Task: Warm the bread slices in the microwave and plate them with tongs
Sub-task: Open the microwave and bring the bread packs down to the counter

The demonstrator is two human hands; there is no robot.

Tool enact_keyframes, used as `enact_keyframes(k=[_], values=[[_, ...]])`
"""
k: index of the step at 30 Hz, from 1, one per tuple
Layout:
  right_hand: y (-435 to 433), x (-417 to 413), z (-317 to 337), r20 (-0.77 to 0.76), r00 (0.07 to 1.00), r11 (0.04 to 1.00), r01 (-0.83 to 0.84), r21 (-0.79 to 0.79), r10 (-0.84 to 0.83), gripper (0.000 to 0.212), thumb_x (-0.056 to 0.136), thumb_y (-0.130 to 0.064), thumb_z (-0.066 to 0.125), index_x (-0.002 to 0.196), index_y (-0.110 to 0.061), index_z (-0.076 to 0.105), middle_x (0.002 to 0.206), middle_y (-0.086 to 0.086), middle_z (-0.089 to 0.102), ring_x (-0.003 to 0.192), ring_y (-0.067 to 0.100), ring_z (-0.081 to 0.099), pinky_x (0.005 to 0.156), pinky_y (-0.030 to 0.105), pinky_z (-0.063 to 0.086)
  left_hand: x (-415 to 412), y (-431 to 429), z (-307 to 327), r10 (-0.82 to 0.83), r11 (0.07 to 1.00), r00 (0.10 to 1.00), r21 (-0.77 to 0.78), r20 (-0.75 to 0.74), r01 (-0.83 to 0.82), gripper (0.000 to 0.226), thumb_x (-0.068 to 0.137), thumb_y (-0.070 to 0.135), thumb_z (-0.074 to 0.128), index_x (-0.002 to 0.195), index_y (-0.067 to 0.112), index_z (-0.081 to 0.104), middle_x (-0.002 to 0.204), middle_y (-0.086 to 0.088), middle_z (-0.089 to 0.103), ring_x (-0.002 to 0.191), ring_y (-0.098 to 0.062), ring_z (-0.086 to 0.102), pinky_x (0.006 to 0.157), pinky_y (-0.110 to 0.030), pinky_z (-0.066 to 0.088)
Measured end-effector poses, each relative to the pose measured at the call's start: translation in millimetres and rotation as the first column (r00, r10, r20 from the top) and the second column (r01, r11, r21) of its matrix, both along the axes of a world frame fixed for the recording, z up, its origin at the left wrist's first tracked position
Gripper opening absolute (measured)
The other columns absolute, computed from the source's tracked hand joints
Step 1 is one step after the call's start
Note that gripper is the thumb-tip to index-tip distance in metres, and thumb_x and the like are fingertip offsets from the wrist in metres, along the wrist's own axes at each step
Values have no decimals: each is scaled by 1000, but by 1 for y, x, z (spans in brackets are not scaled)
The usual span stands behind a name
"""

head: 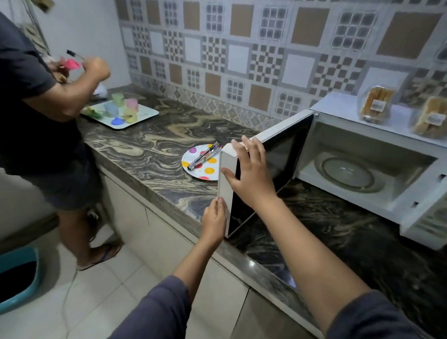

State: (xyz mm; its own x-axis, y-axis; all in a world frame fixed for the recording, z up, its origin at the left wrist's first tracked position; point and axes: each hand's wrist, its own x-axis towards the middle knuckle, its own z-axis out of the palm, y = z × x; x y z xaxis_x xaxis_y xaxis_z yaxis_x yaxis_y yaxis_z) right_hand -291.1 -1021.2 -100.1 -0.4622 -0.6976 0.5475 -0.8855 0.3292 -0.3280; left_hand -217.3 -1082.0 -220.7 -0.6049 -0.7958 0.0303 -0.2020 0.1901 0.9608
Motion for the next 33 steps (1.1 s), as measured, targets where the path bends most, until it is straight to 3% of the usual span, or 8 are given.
enact_keyframes(k=[8, 13, 16, 19, 24, 30, 33], values=[[-19, 4, 3, -37, 997, 994, 67, 91, -64, 65, 91, -38, 53, 145, -15, 28, 154, 12, 21, 144, 30, 6, 117, 37, 9, 5, -17, 25, -27, 999, 993, -14, 112, 29, 46, 102, 29, 22, 119, -2, 52, 126, -20, 54, 121, -31, 46, 98, -35, 34], [-2, 12, 4, 65, 998, 999, 19, 33, -21, 63, 92, -28, 53, 147, -19, 24, 158, 7, 9, 146, 24, -2, 116, 36, 13, 17, -5, 32, -29, 999, 990, -35, 136, 34, 37, 98, 32, 36, 113, 4, 54, 120, -19, 54, 115, -32, 47, 94, -39, 37], [19, 20, 0, 120, 993, 999, 0, -36, 5, 58, 93, -24, 51, 145, -19, 27, 158, 4, 12, 146, 20, 2, 115, 34, 10, 27, 14, 29, 1, 1000, 990, -22, 142, 2, 41, 96, 32, 42, 124, 3, 47, 126, -17, 46, 118, -31, 45, 93, -34, 36], [45, 23, -2, 203, 979, 997, 22, -71, -7, 52, 94, -22, 50, 143, -19, 32, 157, 2, 16, 146, 18, 4, 115, 31, 8, 32, 40, 21, -12, 1000, 994, 3, 108, 12, 36, 96, 28, 45, 122, 3, 48, 124, -16, 46, 116, -30, 46, 95, -35, 37], [98, 8, 2, 286, 952, 988, 136, -77, -108, 46, 96, -24, 48, 140, -19, 37, 154, 1, 22, 144, 16, 14, 116, 34, 16, 16, 90, 23, -154, 988, 985, -14, 71, 156, 35, 96, 25, 46, 123, 3, 50, 122, -16, 53, 114, -30, 51, 94, -34, 40], [167, -31, 21, 326, 902, 940, 328, -89, -284, 44, 95, -24, 48, 139, -18, 39, 149, 0, 30, 139, 15, 26, 114, 34, 25, -43, 129, 75, -316, 944, 949, -96, 4, 315, 34, 96, 23, 45, 123, 2, 50, 122, -16, 55, 114, -28, 52, 94, -31, 38], [197, -60, 34, 300, 881, 902, 415, -116, -367, 44, 95, -20, 49, 138, -16, 39, 146, 2, 34, 137, 16, 30, 110, 26, 24, -85, 139, 102, -368, 925, 929, -123, -49, 360, 37, 96, 25, 44, 125, 2, 48, 123, -14, 54, 116, -27, 51, 97, -32, 37]])
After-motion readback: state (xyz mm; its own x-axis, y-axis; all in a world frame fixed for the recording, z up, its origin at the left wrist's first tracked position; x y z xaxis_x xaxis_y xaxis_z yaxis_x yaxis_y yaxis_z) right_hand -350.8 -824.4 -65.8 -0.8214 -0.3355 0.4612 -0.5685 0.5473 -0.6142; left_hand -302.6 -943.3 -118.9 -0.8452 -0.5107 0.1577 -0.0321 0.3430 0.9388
